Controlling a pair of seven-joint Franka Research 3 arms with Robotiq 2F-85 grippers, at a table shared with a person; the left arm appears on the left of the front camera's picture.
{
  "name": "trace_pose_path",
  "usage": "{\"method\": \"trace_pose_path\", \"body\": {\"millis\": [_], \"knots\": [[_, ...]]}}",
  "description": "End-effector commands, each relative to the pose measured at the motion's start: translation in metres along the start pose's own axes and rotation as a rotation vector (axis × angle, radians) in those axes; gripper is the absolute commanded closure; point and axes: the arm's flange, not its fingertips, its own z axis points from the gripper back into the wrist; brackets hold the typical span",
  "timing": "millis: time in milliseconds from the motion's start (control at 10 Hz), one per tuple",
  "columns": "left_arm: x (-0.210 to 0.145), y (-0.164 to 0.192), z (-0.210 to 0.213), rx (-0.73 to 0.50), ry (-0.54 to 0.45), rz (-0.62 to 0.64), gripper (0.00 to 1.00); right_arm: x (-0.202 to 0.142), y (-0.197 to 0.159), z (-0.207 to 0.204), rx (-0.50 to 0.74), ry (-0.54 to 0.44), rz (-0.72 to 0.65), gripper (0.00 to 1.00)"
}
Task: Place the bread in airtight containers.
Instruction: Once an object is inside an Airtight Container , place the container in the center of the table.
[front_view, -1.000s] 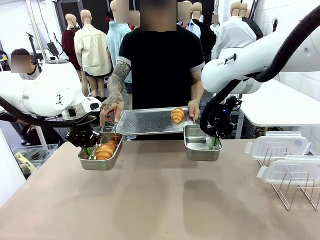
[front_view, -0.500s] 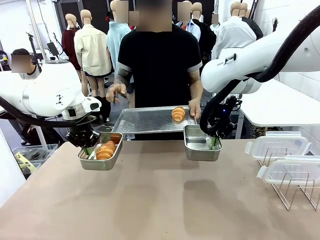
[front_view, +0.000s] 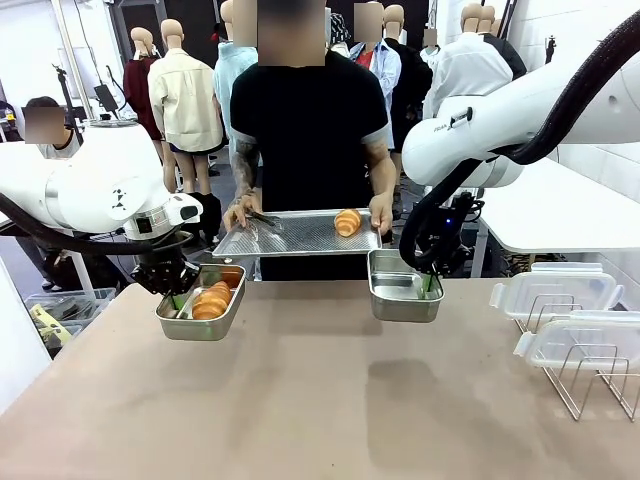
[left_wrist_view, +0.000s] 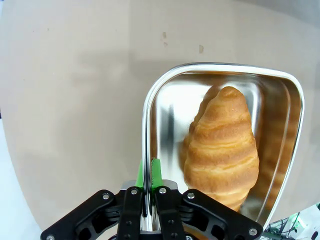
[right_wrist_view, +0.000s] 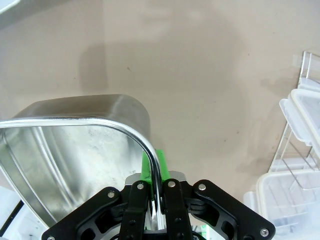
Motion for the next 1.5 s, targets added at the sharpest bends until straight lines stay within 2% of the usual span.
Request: {"method": "trace_pose_path", "body": {"millis": [0,1400], "knots": [[0.0007,0.0012,0.0022,0.006,-0.020,-0.013,1.00,0.0015,0.0005,0.0011,-0.003,-0.018,0.005,1.00],[0.0007,0.0012,0.0022,0.006,-0.020,-0.013,1.00,0.0015,0.0005,0.0011,-0.003,-0.018,0.005,1.00]]}}
